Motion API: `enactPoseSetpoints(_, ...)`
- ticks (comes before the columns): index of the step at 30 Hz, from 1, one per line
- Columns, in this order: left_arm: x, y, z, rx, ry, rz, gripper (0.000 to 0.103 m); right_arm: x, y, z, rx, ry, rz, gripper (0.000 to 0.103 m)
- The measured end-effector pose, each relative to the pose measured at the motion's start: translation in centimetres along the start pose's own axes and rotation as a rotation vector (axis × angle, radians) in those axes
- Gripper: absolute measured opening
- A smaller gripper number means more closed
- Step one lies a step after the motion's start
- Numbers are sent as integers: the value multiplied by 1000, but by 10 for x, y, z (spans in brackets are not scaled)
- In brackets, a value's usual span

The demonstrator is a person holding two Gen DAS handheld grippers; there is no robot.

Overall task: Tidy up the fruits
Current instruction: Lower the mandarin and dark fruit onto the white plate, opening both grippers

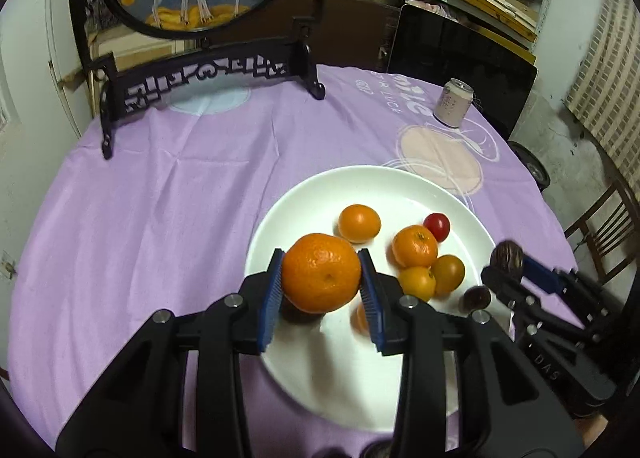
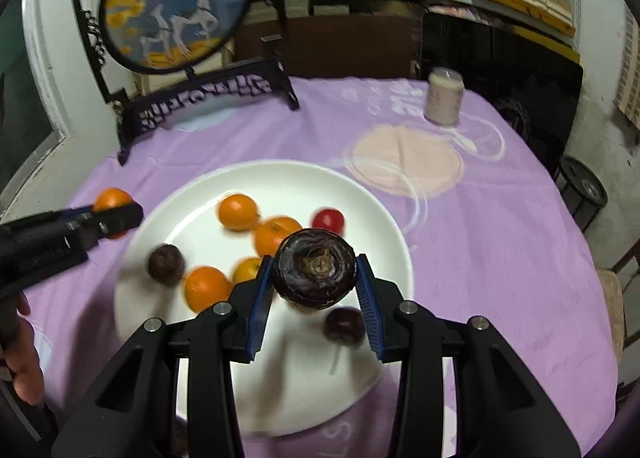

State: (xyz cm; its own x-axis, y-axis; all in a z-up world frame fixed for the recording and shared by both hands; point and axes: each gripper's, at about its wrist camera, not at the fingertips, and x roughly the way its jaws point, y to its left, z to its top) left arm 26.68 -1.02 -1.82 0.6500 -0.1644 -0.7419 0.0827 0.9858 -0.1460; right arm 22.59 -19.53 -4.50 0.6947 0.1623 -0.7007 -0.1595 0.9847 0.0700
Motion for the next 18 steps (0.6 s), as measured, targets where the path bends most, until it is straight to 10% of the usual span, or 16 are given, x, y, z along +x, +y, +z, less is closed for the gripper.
enactPoseSetpoints(18, -31, -2, -18, 6, -103, -23, 62, -6, -8, -4, 2, -79, -31, 59)
